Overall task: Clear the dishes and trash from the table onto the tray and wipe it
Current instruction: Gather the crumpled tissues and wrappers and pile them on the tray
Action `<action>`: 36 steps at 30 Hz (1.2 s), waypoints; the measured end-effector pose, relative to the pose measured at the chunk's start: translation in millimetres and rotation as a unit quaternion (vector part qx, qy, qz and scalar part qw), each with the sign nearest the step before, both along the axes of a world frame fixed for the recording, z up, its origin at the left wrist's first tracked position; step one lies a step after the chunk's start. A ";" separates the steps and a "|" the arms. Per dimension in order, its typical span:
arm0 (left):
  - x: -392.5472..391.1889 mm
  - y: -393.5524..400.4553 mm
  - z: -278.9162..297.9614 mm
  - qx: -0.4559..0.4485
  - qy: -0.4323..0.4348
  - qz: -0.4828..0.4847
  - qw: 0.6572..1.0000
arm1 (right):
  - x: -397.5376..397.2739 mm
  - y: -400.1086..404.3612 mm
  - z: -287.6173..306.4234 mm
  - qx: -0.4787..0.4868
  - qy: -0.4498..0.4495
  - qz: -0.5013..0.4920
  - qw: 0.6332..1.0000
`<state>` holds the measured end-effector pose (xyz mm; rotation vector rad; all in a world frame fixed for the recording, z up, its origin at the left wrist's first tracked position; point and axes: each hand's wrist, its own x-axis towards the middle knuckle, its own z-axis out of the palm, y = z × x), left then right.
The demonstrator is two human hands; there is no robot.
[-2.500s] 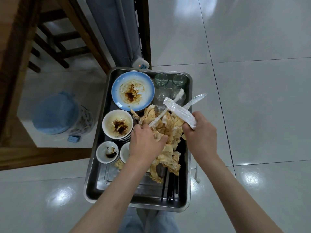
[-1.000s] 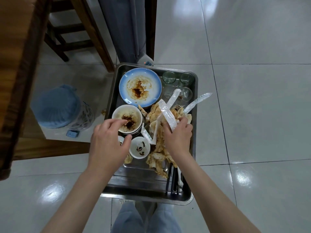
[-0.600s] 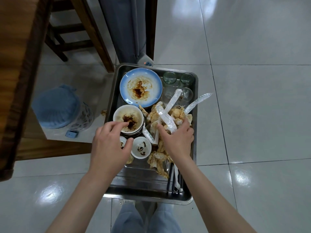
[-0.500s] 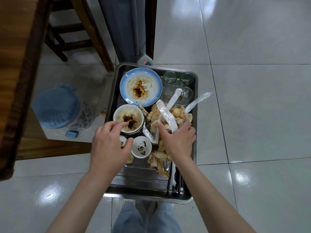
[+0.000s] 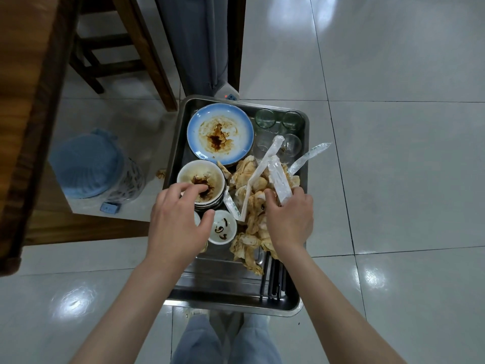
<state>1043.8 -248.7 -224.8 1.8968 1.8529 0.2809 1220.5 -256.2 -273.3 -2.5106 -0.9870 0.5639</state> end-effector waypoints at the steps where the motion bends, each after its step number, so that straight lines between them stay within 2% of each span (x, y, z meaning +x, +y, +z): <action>1: 1.2 0.2 -0.4 0.003 -0.002 -0.002 1.000 | 0.0 0.5 0.8 -0.001 0.004 0.000 1.000; 8: 6.0 2.5 -3.1 0.015 -0.006 -0.010 1.000 | 2.5 2.1 -2.5 -0.044 0.016 0.022 0.999; 13: 5.3 3.7 -4.0 0.020 -0.003 -0.014 1.000 | 1.5 3.0 0.3 -0.061 0.062 0.014 0.996; 22: 5.4 2.9 -2.9 0.016 0.000 -0.011 1.000 | -3.8 4.5 11.7 -0.031 0.153 0.000 0.988; 27: 6.5 4.1 0.2 0.013 0.004 -0.011 1.000 | -4.3 5.7 15.5 -0.032 0.167 0.017 0.985; 36: 5.9 5.0 11.6 0.007 0.011 -0.008 1.000 | -1.0 -1.5 16.3 -0.042 0.142 0.031 0.989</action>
